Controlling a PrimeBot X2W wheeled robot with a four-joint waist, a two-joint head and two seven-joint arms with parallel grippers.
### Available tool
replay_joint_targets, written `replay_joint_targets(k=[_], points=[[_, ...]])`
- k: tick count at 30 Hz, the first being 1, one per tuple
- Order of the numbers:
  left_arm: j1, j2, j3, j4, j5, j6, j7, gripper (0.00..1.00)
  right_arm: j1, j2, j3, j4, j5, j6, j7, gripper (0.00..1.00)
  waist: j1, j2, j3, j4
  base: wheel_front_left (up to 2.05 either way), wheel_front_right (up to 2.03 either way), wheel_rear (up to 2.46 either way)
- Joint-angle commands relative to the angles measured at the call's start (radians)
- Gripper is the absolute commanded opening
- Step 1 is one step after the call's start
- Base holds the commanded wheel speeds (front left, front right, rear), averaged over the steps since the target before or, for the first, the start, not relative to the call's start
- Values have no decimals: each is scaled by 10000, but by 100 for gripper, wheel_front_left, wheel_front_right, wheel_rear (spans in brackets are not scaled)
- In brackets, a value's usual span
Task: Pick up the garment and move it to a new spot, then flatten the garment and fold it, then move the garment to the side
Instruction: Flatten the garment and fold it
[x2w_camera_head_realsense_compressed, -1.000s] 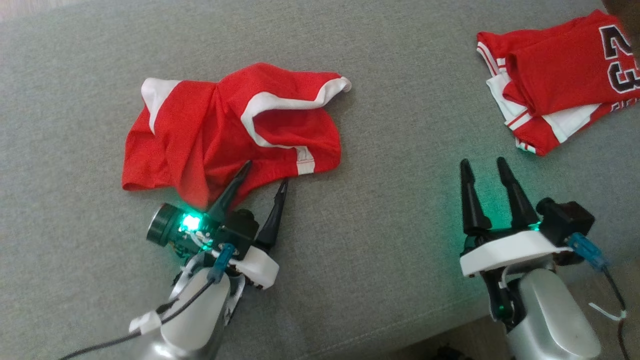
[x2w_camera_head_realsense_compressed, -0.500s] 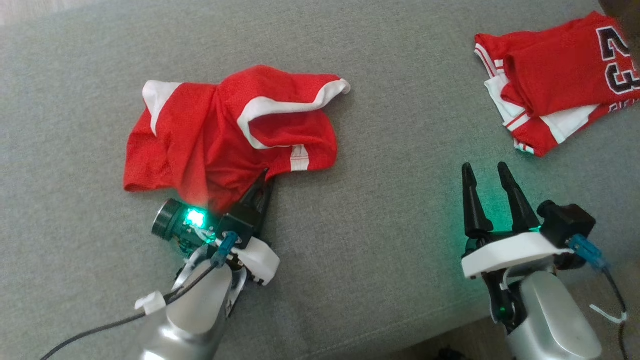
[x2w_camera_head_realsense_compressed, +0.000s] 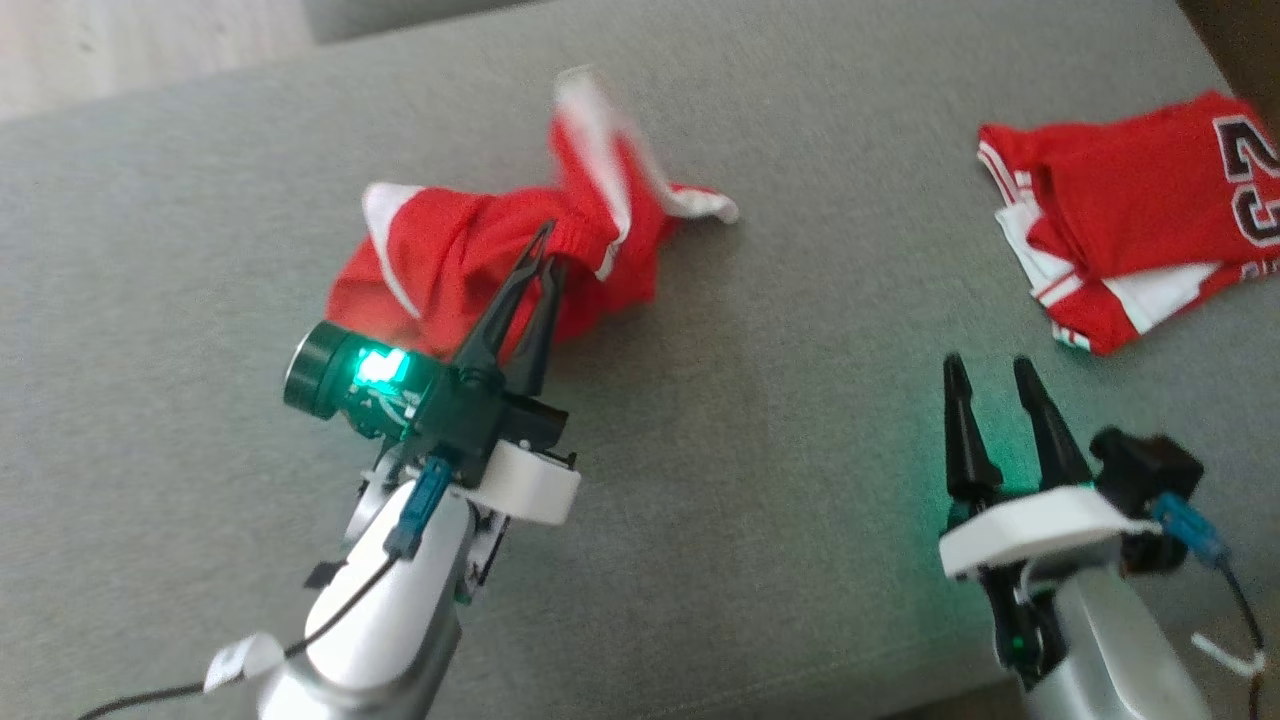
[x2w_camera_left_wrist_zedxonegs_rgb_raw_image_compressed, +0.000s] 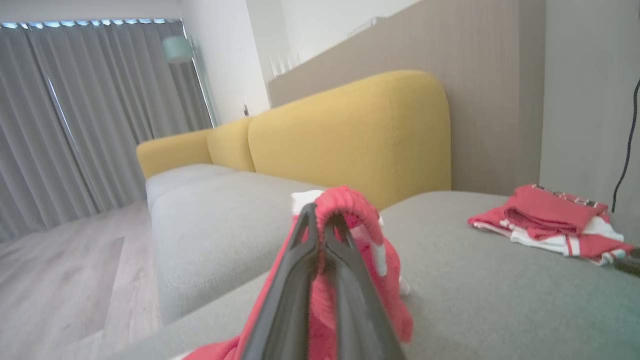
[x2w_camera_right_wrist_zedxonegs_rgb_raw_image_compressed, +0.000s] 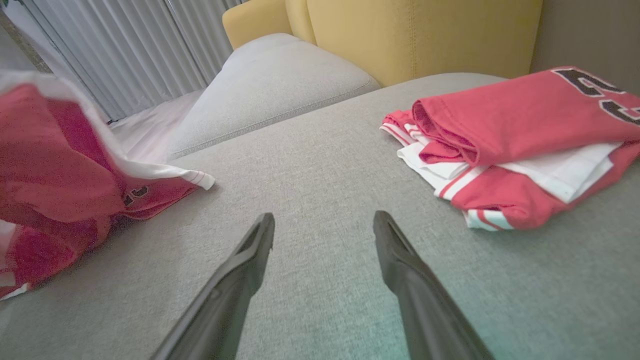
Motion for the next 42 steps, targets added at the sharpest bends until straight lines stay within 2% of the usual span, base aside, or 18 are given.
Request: replay_joint_targets(k=[1, 6, 13, 14, 15, 17, 18, 21, 25, 33, 35, 37, 40, 42], points=[[47, 166, 306, -911, 86, -41, -49, 0, 210, -33, 106, -144, 88, 65, -40, 100, 0, 0, -593, 461, 0, 0, 0], [633, 310, 496, -1503, -71, -106, -49, 0, 449, -33, -24, -50, 118, 65, -40, 100, 0, 0, -1064, 1063, 0, 0, 0], [1368, 800, 1130, -881, -343, -326, -49, 0, 385, -33, 157, -100, 62, 65, -40, 100, 0, 0, -973, 1589, 0, 0, 0], [1435, 867, 1284, -701, -423, -376, -49, 8, 364, -33, 211, -101, 46, 65, -40, 100, 0, 0, -934, 1641, 0, 0, 0], [1471, 916, 1436, -504, -511, -448, -49, 30, 341, -33, 255, -100, 25, 65, -40, 100, 0, 0, -889, 1691, 0, 0, 0], [1463, 1006, 1692, -174, -608, -619, -49, 95, 291, -33, 335, -81, -21, 65, -40, 100, 0, 0, -788, 1773, 0, 0, 0], [1438, 1045, 1816, 8, -624, -671, -49, 100, 259, -33, 361, -73, -39, 65, -40, 100, 0, 0, -736, 1797, 0, 0, 0], [1294, 1088, 2261, 550, -669, -664, -49, 100, 186, -33, 407, -95, -90, 65, -40, 100, 0, 0, -625, 1827, 0, 0, 0], [1107, 1013, 2962, 947, -743, -411, -49, 100, 66, -33, 422, -214, -204, 65, -40, 100, 0, 0, -560, 1738, 0, 0, 0], [1619, 476, 4164, 910, -803, 142, -49, 100, 175, -33, 288, -775, -458, 65, -40, 100, 0, 0, -863, 1582, 0, 0, 0], [1779, 443, 4132, 1097, -715, -107, -49, 100, 230, -33, 328, -795, -474, 65, -40, 100, 0, 0, -966, 1588, 0, 0, 0], [1901, 415, 3903, 1744, -676, -578, -49, 100, 289, -33, 395, -773, -467, 65, -40, 100, 0, 0, -1073, 1603, 0, 0, 0], [1931, 327, 3710, 2734, -628, -1014, -49, 100, 357, -33, 551, -689, -375, 65, -40, 100, 0, 0, -1247, 1621, 0, 0, 0], [2015, 291, 3695, 3005, -612, -1105, -49, 100, 376, -33, 606, -660, -347, 65, -40, 100, 0, 0, -1308, 1613, 0, 0, 0]])
